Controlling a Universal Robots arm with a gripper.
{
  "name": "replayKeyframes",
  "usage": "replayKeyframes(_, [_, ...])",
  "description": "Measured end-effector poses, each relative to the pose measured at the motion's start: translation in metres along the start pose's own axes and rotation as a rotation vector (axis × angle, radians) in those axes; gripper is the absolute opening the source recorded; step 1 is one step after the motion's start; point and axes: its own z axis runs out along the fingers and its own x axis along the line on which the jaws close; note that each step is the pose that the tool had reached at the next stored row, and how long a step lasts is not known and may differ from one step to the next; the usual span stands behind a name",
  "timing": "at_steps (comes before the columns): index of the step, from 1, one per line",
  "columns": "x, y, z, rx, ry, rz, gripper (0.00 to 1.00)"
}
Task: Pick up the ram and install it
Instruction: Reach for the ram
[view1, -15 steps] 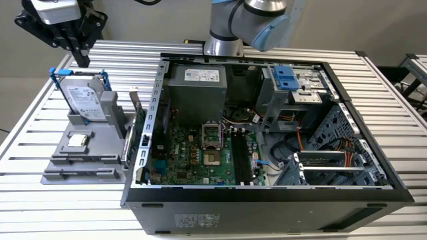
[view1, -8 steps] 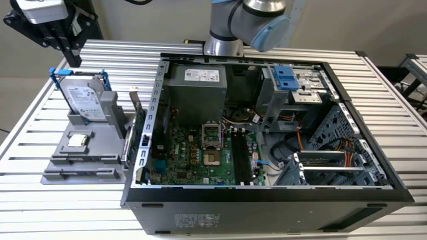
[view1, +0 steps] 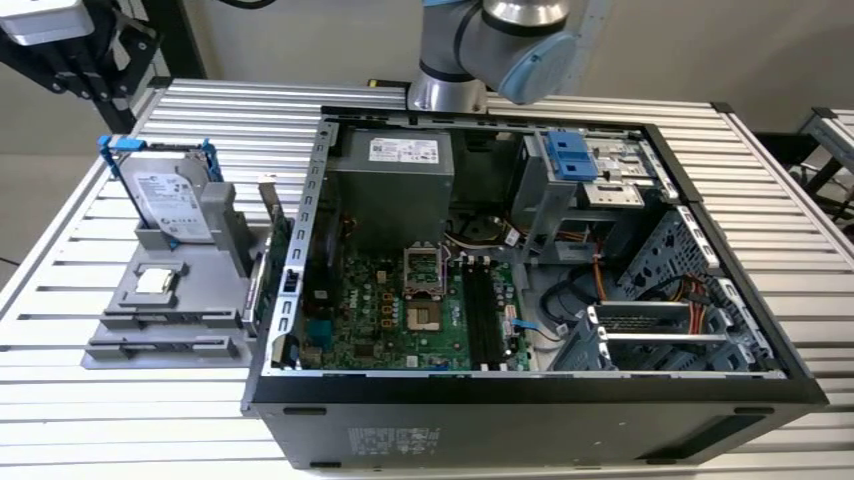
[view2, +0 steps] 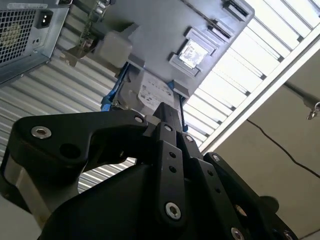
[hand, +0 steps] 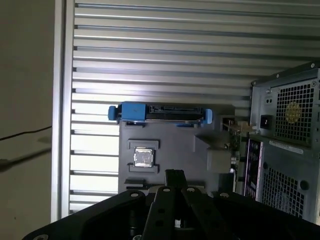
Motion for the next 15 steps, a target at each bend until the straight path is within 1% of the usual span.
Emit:
replayKeyframes(4, [0.0095,0.0006,0.0002,0.0001,-0.0001,0.003,0.00])
replayKeyframes(7, [0.0140,0.0007,0.0003,0.0001,-0.0004,0.011,0.00])
replayKeyframes(13, [0.0145,0.0007,0.0004,0.0001,-0.0006,0.012,0.00])
replayKeyframes(15, [0.0146,-0.0009,0.0003,0.0002,-0.0005,0.012,0.00])
